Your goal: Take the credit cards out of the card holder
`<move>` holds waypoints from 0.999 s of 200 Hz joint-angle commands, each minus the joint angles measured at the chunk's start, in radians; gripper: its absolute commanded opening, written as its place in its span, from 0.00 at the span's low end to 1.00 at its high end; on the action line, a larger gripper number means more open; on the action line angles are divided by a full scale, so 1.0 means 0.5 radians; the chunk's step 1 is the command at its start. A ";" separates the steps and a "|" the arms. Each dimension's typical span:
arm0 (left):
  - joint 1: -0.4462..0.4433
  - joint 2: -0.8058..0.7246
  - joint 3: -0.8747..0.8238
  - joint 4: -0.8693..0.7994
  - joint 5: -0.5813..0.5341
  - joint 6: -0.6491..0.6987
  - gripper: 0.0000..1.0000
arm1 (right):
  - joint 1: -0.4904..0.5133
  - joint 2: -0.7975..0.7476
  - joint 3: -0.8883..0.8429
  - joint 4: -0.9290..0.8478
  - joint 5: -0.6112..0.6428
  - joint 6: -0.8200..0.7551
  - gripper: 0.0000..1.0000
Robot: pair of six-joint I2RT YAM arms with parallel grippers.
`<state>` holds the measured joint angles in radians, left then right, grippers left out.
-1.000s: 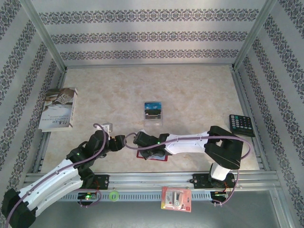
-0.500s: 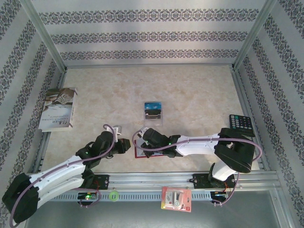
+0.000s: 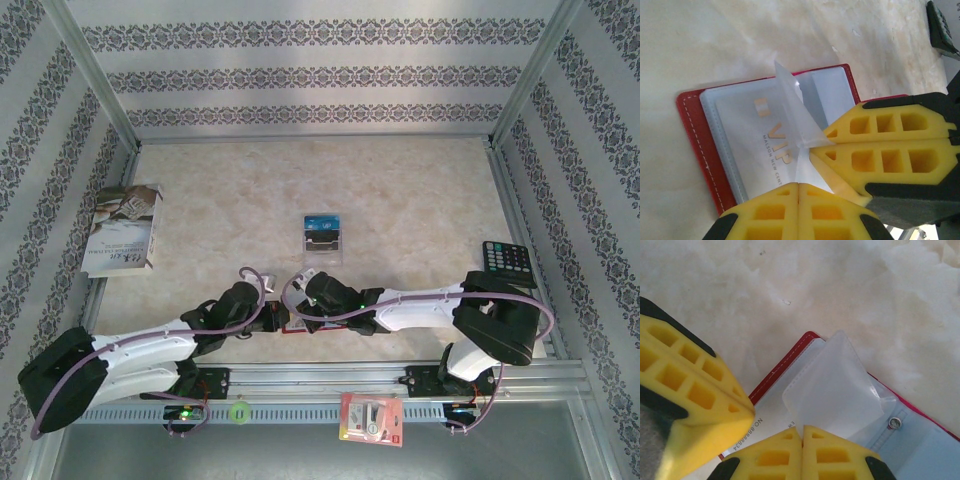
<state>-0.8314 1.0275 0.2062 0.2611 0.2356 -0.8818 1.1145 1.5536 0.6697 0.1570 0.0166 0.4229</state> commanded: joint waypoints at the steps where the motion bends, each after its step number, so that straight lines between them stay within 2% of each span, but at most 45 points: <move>1: -0.031 0.036 -0.005 0.131 0.006 -0.024 0.00 | -0.011 -0.030 -0.035 0.070 0.004 0.047 0.00; 70: -0.043 0.334 0.049 0.128 -0.013 -0.110 0.00 | 0.001 -0.010 -0.072 0.143 0.004 0.108 0.00; 114: -0.043 0.305 0.051 -0.083 -0.029 -0.160 0.00 | 0.028 -0.063 -0.109 0.130 0.122 0.215 0.00; 139: -0.044 0.283 0.045 -0.126 -0.012 -0.157 0.00 | 0.071 -0.140 -0.124 -0.020 0.380 0.371 0.17; 164: -0.046 0.270 0.032 -0.137 -0.015 -0.157 0.00 | 0.126 -0.210 -0.084 -0.443 0.774 0.655 0.35; 174: -0.046 0.257 0.034 -0.145 -0.014 -0.154 0.00 | 0.132 -0.233 -0.068 -0.620 0.897 0.775 0.38; 200: -0.047 0.217 0.073 -0.204 -0.013 -0.107 0.00 | 0.143 -0.439 -0.177 -0.666 1.033 0.851 0.46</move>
<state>-0.8379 1.1530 0.2279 0.2565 0.2321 -0.9478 1.1763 1.4296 0.6189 -0.0494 0.3660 0.7433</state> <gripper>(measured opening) 0.063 0.432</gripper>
